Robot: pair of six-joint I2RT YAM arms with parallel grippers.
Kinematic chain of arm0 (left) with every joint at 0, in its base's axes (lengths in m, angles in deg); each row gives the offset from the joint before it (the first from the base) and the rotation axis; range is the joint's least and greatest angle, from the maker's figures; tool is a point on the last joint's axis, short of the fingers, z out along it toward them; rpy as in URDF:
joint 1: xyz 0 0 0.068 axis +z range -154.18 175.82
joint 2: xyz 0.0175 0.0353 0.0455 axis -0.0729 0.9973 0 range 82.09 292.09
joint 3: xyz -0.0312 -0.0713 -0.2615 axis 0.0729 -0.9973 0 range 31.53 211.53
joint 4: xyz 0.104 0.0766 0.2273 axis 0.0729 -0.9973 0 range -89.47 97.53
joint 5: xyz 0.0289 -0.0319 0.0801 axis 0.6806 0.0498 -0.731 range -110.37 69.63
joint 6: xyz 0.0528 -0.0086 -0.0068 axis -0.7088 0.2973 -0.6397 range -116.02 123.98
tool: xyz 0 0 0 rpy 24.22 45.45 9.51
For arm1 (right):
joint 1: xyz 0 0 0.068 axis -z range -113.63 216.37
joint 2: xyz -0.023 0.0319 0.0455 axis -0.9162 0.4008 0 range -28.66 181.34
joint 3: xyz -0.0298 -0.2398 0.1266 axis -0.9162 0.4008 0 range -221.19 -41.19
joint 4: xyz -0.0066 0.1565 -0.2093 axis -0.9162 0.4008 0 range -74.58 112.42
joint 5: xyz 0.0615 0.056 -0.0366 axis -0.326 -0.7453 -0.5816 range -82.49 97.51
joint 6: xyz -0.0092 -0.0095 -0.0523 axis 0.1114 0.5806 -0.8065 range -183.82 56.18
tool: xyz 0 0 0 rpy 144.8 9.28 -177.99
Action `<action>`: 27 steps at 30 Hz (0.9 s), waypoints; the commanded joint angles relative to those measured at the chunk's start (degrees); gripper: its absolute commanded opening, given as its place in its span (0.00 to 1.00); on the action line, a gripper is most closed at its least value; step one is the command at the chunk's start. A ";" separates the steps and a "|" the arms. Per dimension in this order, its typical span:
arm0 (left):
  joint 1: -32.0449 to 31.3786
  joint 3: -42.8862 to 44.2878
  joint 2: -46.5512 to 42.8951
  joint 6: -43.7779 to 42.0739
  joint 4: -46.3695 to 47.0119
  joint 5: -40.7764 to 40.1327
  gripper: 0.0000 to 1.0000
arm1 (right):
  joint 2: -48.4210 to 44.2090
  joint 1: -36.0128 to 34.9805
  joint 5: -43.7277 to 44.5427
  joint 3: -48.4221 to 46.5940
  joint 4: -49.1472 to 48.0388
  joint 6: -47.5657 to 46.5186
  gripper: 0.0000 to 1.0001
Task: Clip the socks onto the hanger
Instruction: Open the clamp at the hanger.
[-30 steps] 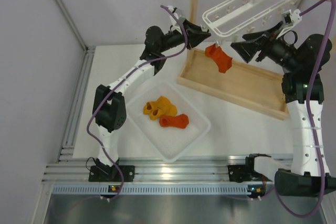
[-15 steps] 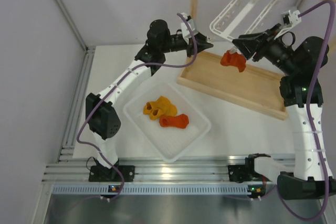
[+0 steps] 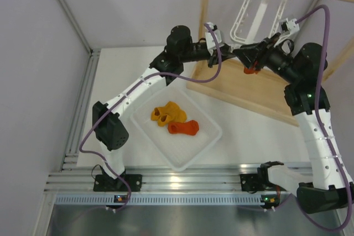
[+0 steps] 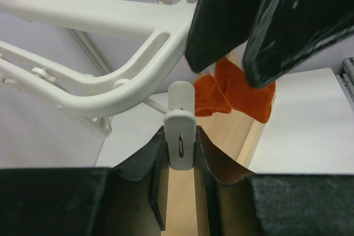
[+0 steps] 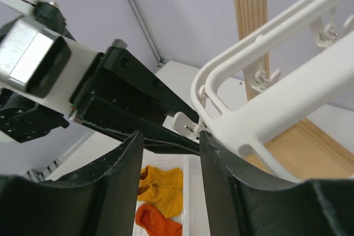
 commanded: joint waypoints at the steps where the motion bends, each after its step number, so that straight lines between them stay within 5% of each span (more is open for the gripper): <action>1: -2.20 2.22 -1.73 -1.33 -2.06 -3.20 0.00 | -2.38 -0.94 8.24 2.15 -0.24 0.53 0.45; 9: -4.49 3.62 -0.76 -0.80 -2.58 -6.72 0.00 | -3.00 -1.02 10.46 5.94 -2.34 4.57 0.59; 27: -6.42 5.73 1.09 -2.90 -3.55 -7.25 0.00 | -0.54 -1.90 11.78 7.96 -9.29 10.46 0.47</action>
